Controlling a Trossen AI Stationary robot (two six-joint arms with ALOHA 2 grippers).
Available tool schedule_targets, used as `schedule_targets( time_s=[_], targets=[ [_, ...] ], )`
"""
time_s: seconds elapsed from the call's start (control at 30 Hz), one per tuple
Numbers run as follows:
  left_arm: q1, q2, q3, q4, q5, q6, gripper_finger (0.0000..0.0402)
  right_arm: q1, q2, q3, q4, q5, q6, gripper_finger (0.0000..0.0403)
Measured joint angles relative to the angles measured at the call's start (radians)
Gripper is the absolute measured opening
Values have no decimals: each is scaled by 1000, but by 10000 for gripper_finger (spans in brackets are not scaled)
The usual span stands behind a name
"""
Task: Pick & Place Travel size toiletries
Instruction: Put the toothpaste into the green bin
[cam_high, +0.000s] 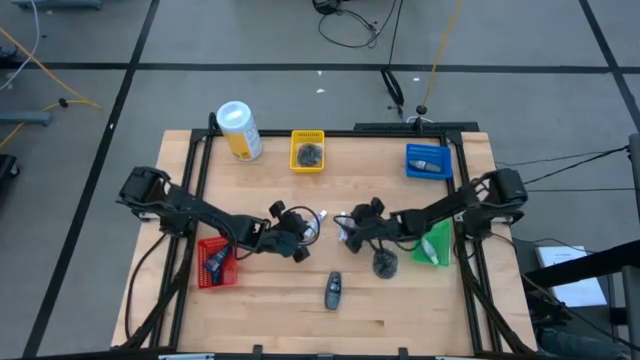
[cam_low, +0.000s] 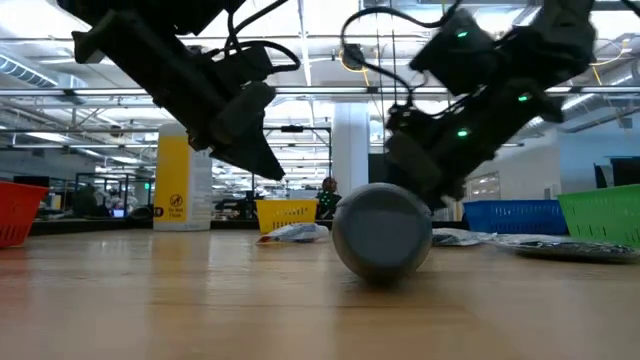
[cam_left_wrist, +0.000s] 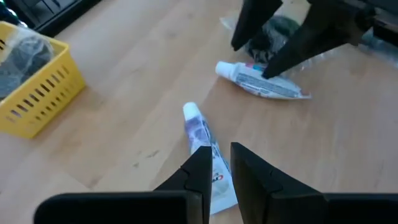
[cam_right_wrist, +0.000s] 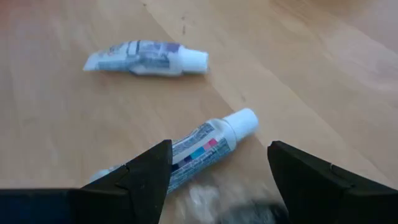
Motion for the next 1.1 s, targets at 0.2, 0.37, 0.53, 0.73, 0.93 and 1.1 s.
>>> schedule_targets(
  time_s=[0.2, 0.37, 0.53, 0.73, 0.93, 1.1],
  targets=[
    [-14, 15, 0, 20, 0, 15, 61, -6, 111, 84, -4, -47, -22, 231],
    [-19, 15, 0, 21, -1, 18, 61, -2, 111, 92, 25, -94, -128, 147],
    [-19, 15, 0, 27, -1, 18, 61, 10, 64, 90, 2, -133, -270, 55],
    [-19, 15, 0, 27, -1, 18, 61, 49, -75, 90, -106, -181, -346, 12],
    [-19, 15, 0, 29, -1, 18, 61, 72, -120, 86, -136, -230, -359, 45],
    [-19, 15, 0, 30, -1, 15, 61, 40, -45, 85, -72, -234, -508, 144]
  ],
)
